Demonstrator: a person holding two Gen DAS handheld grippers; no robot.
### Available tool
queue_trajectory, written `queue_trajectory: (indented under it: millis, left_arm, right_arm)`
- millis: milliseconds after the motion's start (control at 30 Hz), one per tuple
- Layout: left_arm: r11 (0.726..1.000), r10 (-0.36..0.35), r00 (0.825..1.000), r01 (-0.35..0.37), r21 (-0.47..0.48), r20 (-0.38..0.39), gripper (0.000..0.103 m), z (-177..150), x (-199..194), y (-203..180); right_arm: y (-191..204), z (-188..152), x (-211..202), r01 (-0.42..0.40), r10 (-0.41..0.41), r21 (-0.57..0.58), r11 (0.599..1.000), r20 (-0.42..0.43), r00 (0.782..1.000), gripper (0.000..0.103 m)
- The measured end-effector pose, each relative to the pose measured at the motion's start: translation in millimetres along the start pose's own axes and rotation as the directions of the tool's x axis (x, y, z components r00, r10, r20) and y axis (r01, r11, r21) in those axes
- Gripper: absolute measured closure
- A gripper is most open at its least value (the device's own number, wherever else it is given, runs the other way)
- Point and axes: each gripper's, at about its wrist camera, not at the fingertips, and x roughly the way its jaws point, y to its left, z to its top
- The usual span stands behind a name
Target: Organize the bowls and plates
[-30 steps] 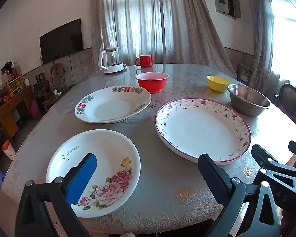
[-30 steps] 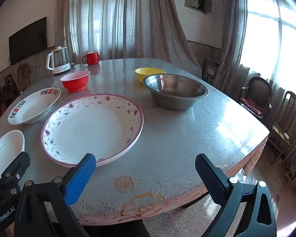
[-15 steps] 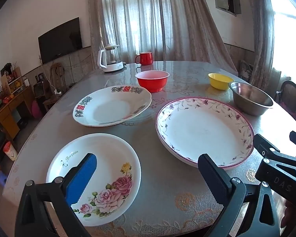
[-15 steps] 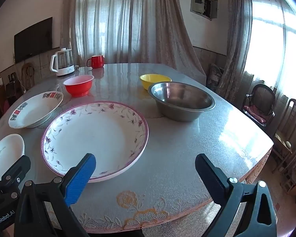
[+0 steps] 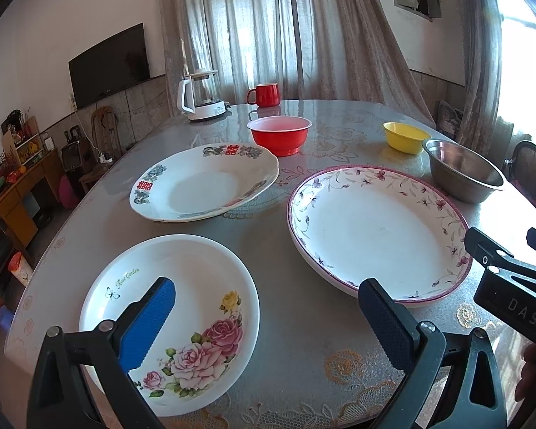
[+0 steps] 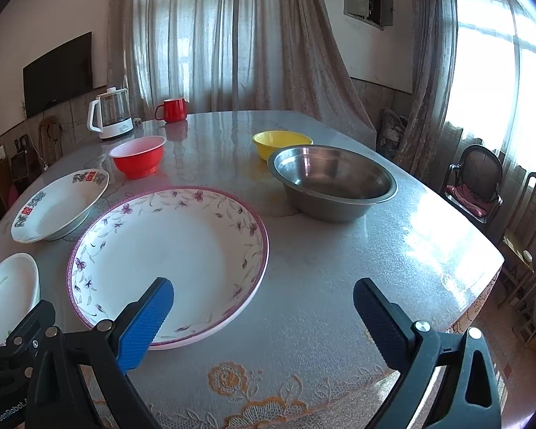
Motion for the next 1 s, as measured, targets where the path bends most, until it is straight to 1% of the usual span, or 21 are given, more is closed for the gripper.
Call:
queue_trajectory:
  millis: [600,1000]
  left_arm:
    - [1.0,-0.005,1.0,0.005,0.001,-0.015,0.0,2.6,1.1,-1.6]
    - [0.999,-0.027,0.999,0.027,0.018,-0.026,0.0,3.7,3.7,-7.0]
  right_arm:
    - [-11.5,7.4,1.7,-0.016,0.016,0.03,0.999,0.011,1.0,0.001]
    - [-20.2,10.4,2.9,-0.026,0.025,0.039,0.999,0.01,1.0,0.001]
